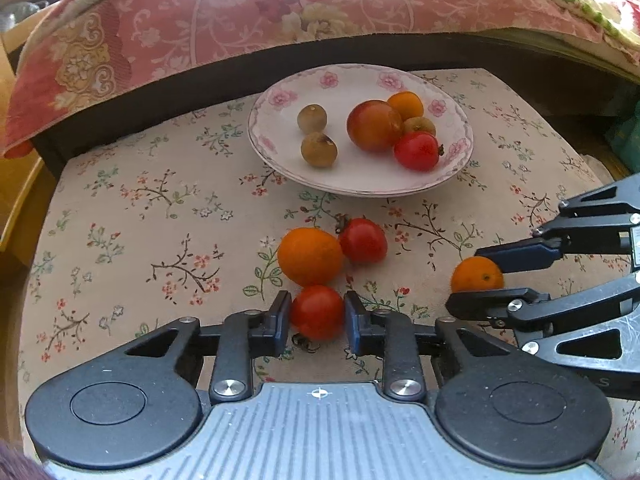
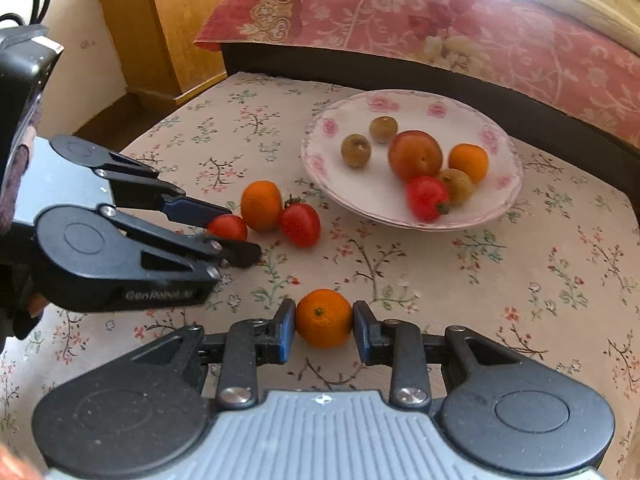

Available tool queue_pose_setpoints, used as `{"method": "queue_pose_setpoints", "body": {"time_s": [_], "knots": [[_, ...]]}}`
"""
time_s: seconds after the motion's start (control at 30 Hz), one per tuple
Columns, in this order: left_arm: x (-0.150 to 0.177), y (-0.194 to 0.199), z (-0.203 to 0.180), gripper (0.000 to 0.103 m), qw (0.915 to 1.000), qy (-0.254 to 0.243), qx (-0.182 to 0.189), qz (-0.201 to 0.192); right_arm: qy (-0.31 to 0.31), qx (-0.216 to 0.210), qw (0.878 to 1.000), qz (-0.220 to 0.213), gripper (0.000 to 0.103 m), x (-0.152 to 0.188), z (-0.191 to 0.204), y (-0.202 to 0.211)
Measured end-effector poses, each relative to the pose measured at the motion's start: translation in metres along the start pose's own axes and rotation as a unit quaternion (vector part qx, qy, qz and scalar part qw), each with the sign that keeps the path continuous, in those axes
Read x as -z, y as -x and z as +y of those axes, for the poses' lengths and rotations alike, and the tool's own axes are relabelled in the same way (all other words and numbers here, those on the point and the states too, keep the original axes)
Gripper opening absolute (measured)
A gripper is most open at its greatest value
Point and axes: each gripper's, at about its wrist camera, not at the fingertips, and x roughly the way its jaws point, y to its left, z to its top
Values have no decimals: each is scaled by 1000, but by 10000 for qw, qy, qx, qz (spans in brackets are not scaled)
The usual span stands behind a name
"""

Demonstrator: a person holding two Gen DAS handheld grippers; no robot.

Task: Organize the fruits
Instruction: 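Grasp red tomato with left tool while right tool grasps orange tangerine, then carry red tomato and tangerine in both tools over the white plate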

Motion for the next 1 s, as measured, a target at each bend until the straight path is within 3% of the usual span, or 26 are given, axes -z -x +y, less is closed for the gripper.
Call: {"method": "queue_pose_setpoints", "body": {"time_s": [0.53,1.0], "knots": [[46,36,-47,37,9997,-93,175,164,81,177,9996,196,34,39,4,34],[51,38,-52,49,9997,-214,135,68,7,117,9997,200,35,50,3,41]]}}
